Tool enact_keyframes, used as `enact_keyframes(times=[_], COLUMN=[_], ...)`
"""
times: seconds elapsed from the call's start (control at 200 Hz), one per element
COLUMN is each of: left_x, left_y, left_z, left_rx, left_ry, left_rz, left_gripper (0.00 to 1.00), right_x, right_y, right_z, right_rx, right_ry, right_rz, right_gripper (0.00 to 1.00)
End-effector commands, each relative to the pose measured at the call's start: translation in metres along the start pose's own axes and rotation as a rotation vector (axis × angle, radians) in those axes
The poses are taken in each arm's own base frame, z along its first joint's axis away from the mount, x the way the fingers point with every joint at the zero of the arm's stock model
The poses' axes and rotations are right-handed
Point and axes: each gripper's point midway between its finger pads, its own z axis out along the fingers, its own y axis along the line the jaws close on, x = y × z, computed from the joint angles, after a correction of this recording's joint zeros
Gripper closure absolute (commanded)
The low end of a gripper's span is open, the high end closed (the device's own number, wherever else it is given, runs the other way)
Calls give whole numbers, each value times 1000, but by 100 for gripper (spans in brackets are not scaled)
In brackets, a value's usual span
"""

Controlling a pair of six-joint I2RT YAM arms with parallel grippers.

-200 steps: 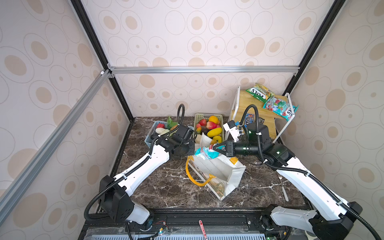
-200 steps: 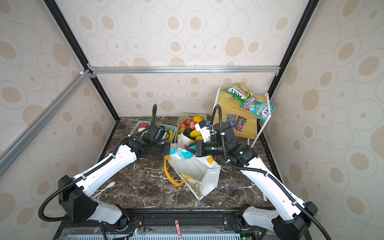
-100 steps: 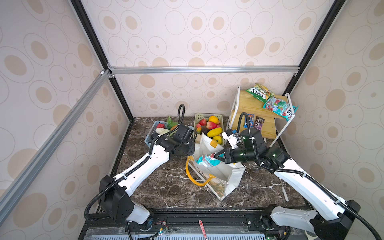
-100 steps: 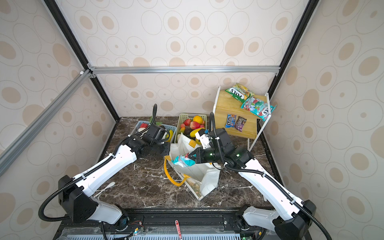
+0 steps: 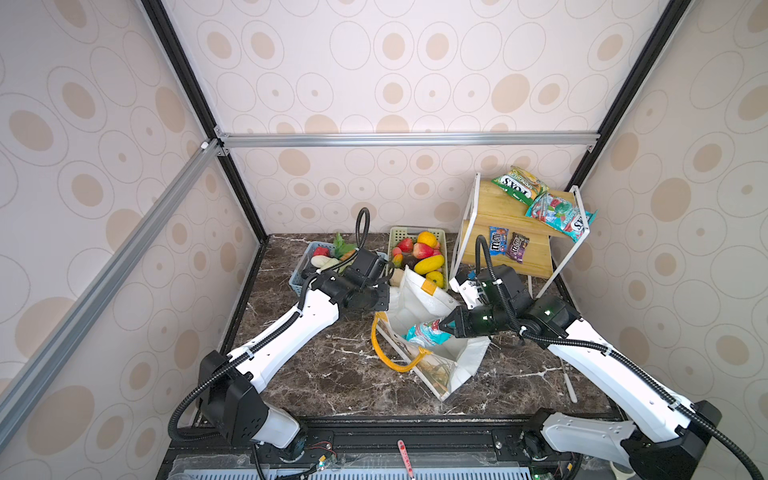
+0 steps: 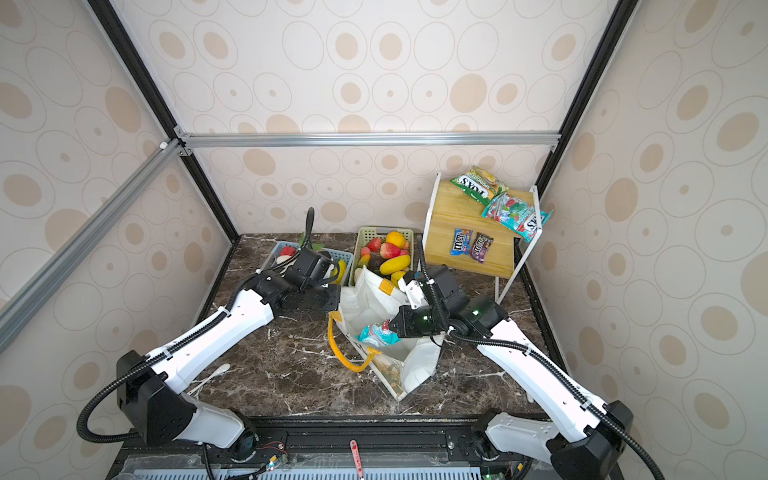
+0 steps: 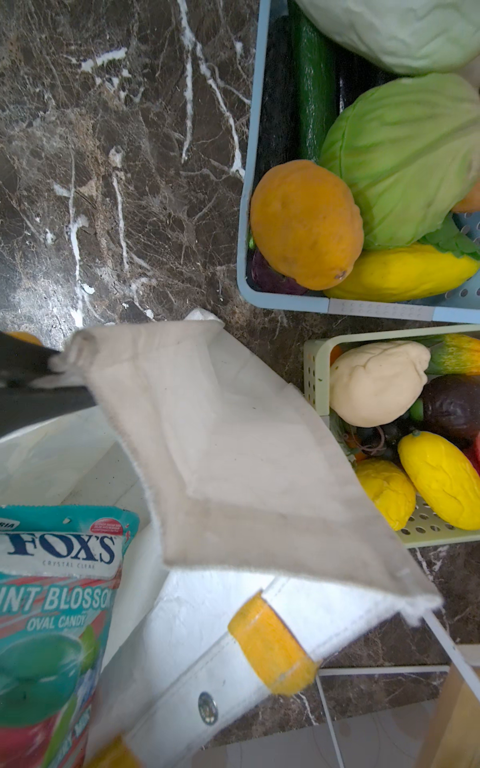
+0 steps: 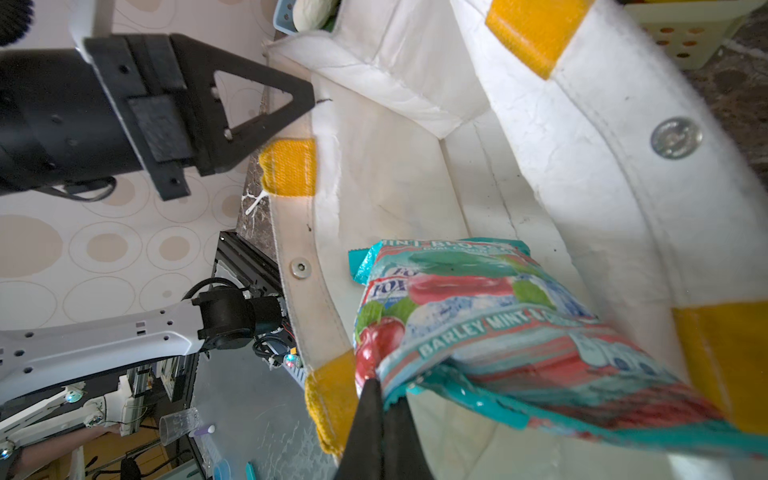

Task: Place the food into the grocery bag and tie it
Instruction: 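Carry the candy bag with the right gripper over the open tote bag, then lower the teal candy bag into the tote and open the right gripper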

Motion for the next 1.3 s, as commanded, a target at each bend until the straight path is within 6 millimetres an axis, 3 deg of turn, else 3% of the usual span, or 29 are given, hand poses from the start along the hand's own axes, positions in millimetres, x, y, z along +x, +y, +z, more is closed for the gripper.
enact_keyframes(times=[0.0, 0.79, 1.005, 1.18, 1.295], left_x=[-13, -10, -9, -6, -6], left_y=[-2, 2, 0, 2, 5], left_z=[-5, -4, -3, -1, -3], left_rx=[-4, -17, -7, -9, -25], left_ry=[-34, -28, -23, -16, -21], left_rz=[15, 6, 9, 6, 5], left_gripper=[100, 100, 100, 100, 100], right_x=[11, 54, 62, 61, 54], right_y=[-9, -70, -79, -76, -72], right_z=[-5, 5, 11, 14, 4], right_rx=[50, 314, 337, 313, 330], right_ry=[18, 198, 226, 217, 193], right_rz=[-7, 28, 49, 67, 51], right_gripper=[100, 100, 100, 83, 71])
